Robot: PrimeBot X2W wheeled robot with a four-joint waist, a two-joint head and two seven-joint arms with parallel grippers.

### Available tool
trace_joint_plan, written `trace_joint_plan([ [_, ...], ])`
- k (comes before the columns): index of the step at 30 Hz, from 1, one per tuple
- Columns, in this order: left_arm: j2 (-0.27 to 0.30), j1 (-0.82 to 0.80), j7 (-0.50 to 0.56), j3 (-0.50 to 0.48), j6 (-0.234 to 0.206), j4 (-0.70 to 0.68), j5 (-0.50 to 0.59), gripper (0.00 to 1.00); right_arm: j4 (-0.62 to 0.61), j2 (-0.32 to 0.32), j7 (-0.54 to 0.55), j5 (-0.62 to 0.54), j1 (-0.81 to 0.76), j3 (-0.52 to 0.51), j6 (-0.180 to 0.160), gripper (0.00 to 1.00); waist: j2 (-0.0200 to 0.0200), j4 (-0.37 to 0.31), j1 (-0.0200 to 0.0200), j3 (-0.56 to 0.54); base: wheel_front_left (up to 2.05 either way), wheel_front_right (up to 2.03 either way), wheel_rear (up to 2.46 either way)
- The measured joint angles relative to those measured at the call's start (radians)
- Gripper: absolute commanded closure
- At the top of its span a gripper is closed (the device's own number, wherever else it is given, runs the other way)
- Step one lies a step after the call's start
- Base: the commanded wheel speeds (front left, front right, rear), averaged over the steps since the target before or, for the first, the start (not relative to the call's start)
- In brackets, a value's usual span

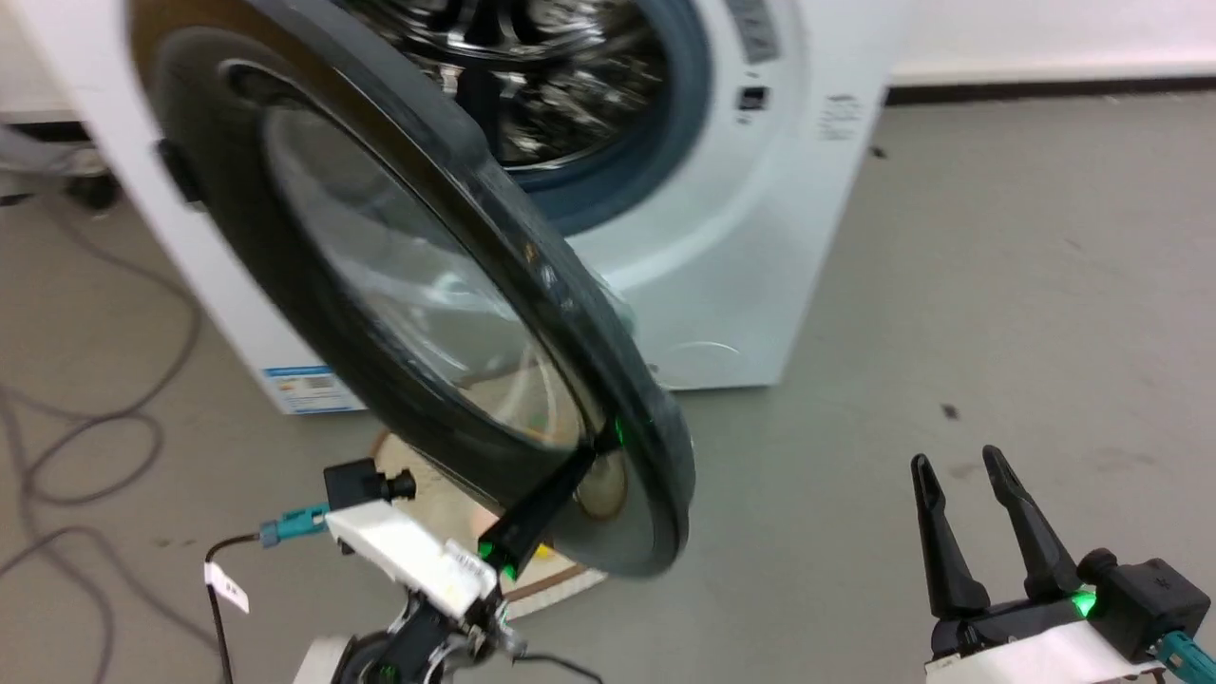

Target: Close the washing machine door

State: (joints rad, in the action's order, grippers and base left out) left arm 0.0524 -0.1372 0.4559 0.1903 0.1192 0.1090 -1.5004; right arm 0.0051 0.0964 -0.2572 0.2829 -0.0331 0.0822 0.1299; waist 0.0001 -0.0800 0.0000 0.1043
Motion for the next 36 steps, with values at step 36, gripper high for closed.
trace_joint_plan([
  [36, 0.254, -0.11, -0.613, 0.425, 0.007, 0.155, 0.297, 1.0, -0.005, -0.023, 0.0, 0.001, -0.001, 0.003, 0.0, 0.0, 0.0, -0.107, 0.0, -0.017, 0.0, 0.0, 0.0],
])
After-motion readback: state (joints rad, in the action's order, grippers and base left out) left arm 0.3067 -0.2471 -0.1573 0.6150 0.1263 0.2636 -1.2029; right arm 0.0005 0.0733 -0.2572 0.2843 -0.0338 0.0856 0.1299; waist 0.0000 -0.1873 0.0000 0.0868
